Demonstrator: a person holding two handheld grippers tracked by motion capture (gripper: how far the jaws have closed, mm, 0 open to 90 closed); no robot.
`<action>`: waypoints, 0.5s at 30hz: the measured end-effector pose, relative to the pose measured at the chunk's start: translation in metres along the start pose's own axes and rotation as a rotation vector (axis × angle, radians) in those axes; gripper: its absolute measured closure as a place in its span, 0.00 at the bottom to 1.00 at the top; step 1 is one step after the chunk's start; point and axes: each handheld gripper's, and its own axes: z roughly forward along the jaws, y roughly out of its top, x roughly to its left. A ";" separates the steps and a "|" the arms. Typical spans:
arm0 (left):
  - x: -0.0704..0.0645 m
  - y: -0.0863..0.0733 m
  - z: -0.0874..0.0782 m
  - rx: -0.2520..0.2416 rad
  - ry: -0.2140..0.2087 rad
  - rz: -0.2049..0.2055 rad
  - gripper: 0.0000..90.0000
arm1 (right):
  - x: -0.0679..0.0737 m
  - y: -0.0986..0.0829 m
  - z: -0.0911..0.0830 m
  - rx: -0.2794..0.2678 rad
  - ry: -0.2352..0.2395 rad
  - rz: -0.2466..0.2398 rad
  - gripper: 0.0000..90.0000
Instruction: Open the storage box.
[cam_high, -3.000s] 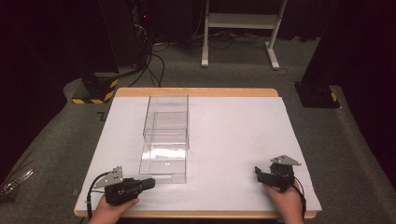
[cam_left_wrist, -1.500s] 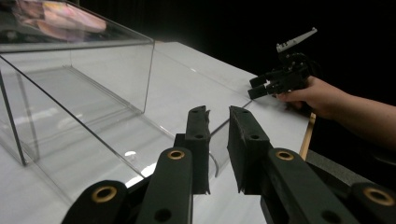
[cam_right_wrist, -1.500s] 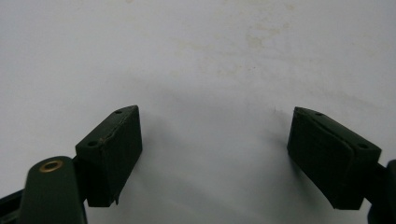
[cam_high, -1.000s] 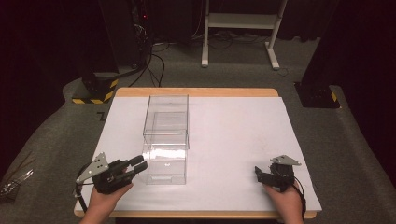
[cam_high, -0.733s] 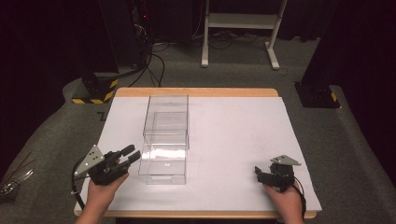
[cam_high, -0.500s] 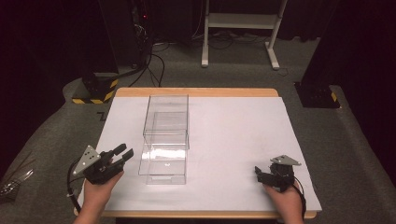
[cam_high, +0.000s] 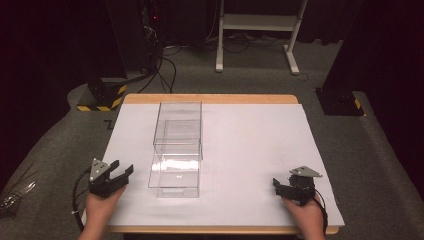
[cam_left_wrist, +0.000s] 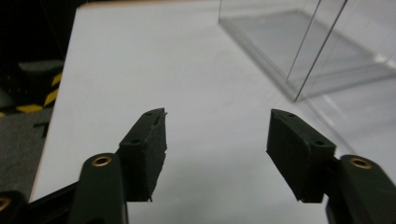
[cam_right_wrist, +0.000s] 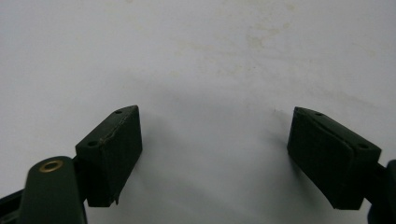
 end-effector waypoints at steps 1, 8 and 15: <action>0.000 -0.002 0.003 0.024 -0.002 -0.007 0.39 | 0.000 0.000 0.000 0.000 0.000 0.001 0.20; 0.001 -0.005 0.013 0.133 -0.009 -0.019 0.34 | 0.000 0.000 0.000 0.000 0.000 0.000 0.20; -0.003 -0.004 0.018 0.182 0.004 0.007 0.31 | 0.000 0.000 0.000 0.000 -0.001 0.002 0.20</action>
